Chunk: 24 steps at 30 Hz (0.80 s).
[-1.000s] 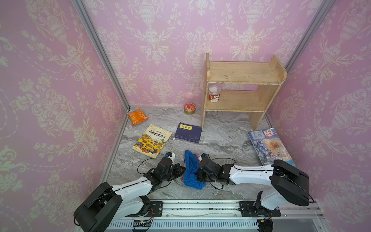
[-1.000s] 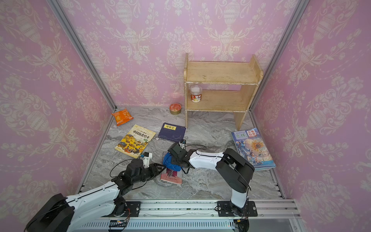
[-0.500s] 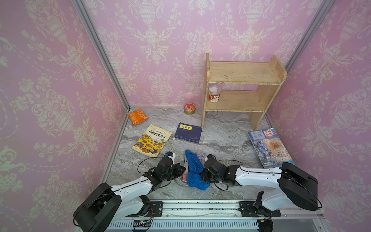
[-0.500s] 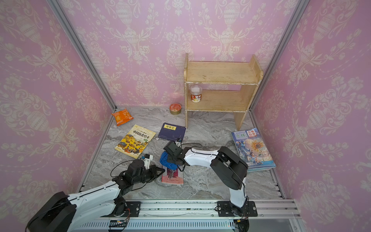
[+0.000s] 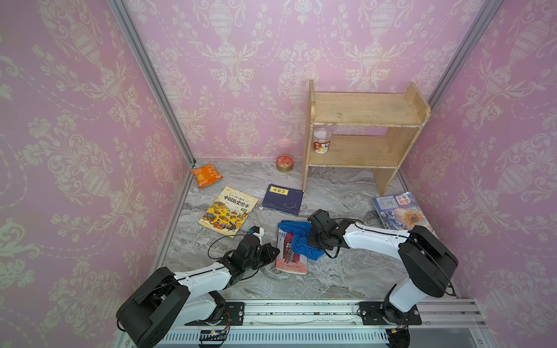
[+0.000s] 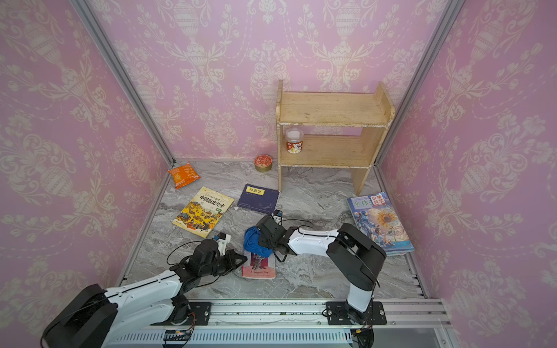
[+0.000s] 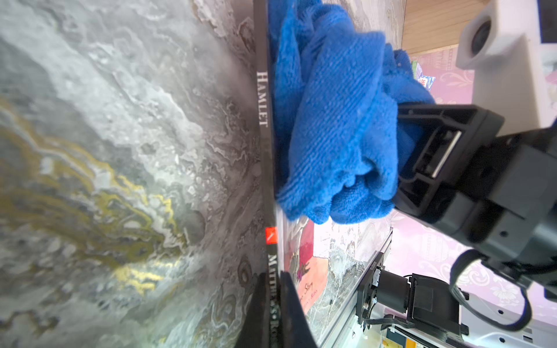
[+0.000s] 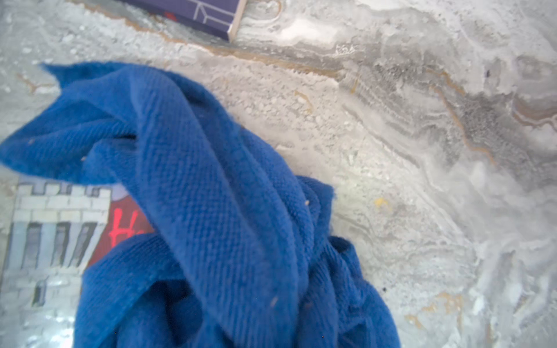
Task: Wipe the cover of the book
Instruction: Wipe the dirt from the cover of the book.
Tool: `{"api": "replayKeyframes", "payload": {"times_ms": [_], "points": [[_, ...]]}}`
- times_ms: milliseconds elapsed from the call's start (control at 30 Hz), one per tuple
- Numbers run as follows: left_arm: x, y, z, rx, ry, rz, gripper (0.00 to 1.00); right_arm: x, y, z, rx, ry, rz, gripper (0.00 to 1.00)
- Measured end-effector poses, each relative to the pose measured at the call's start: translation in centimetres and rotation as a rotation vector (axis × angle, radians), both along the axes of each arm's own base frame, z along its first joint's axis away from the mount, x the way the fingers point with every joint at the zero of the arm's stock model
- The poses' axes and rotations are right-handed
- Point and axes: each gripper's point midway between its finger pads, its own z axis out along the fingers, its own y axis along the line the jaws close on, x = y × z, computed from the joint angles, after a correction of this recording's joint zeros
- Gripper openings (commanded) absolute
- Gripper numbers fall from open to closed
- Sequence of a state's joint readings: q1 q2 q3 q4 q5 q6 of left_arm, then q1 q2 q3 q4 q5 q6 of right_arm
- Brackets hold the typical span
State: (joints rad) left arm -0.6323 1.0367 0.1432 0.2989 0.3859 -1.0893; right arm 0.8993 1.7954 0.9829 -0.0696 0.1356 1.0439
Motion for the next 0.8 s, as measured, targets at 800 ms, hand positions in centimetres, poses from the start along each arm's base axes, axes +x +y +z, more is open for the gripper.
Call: {"api": "replayKeyframes", "payload": {"times_ms": [800], "points": [[0.2,-0.3,-0.7,0.006,0.009,-0.005,0.00,2.4,-0.7,-0.5,0.032,-0.020,-0.046,0.00]]}}
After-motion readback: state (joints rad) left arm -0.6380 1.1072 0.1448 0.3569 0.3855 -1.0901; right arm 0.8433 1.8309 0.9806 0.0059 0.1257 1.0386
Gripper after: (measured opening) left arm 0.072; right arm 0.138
